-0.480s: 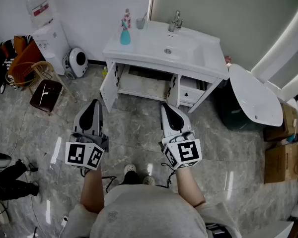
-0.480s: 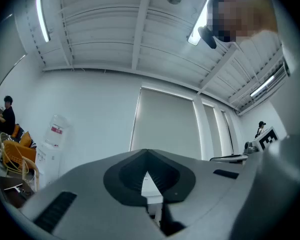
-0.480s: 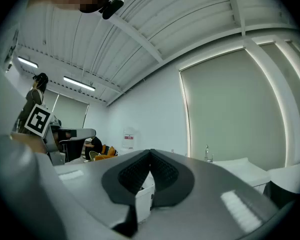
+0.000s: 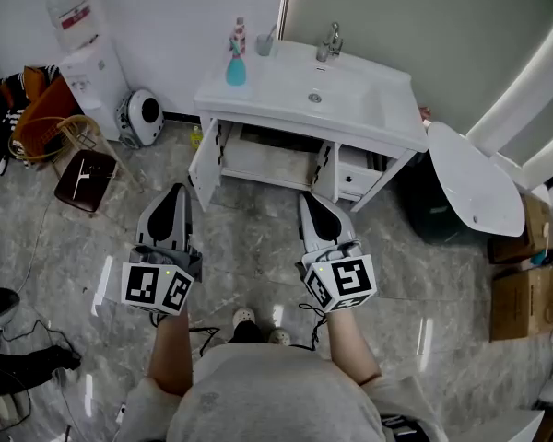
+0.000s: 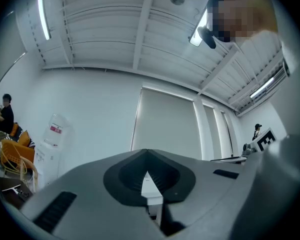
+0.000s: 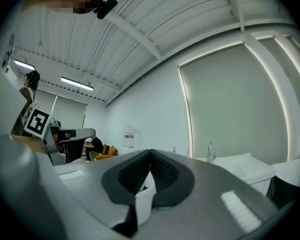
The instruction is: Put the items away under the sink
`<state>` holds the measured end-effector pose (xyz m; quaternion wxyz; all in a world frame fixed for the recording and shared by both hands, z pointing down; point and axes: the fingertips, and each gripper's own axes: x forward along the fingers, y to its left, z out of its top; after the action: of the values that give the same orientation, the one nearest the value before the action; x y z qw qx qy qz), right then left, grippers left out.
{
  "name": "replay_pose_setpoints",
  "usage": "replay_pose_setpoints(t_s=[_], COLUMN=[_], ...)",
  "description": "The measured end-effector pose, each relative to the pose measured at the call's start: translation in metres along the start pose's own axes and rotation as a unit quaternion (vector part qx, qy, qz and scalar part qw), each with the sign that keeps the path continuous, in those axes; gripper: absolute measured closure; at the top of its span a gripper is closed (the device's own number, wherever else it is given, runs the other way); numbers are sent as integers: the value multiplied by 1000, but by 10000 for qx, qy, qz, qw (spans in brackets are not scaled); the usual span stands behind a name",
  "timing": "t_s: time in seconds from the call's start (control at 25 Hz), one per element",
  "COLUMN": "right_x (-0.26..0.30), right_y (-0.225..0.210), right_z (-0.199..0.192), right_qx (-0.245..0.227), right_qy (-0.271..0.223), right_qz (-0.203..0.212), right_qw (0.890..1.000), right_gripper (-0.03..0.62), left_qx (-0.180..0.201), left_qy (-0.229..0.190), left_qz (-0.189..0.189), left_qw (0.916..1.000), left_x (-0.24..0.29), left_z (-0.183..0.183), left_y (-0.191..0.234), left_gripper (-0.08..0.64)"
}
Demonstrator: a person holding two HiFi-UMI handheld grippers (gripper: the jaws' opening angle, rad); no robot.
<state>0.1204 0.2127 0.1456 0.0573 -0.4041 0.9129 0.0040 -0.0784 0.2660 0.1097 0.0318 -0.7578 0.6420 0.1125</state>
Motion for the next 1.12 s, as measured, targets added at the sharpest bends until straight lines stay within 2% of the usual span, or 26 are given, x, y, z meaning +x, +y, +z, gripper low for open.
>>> replay_pose_setpoints(t_s=[0.44, 0.64, 1.12], right_x=[33, 44, 101], right_y=[17, 19, -42], right_z=[5, 5, -3], right_qx=[-24, -189, -168], right_qy=[-219, -207, -305], right_qz=[-258, -239, -184], right_qw=[9994, 9993, 9992], right_gripper=[582, 583, 582], left_qx=[59, -73, -8], left_qy=[-51, -63, -90], left_qz=[-193, -209, -183], left_qw=[9998, 9997, 9998], left_x=[7, 17, 95], left_z=[1, -4, -21], left_y=[45, 58, 66], left_gripper=[558, 557, 557])
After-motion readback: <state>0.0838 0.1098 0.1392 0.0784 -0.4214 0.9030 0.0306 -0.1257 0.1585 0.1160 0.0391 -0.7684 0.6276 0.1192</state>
